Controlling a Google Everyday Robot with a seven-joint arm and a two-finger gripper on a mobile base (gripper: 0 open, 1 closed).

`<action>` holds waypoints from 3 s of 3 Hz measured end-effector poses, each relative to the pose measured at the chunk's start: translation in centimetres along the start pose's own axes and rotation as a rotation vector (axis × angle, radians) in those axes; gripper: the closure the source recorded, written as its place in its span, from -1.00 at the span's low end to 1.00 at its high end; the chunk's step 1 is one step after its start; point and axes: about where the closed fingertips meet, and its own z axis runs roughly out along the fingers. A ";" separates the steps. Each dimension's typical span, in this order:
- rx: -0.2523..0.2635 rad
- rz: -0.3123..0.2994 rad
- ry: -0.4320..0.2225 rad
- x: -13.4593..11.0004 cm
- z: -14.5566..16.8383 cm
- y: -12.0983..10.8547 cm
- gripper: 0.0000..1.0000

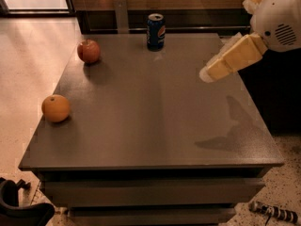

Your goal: Move pepsi can near orange

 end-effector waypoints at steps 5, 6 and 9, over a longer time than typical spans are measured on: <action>0.118 0.288 -0.281 -0.1 13.6 -9.5 -1.00; 0.103 0.361 -0.320 1.0 18.6 -13.1 -1.00; 0.034 0.461 -0.430 1.7 29.6 -18.7 -1.00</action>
Offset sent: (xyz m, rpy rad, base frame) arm 0.0968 0.0273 -0.0362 0.2726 -0.1117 -0.1171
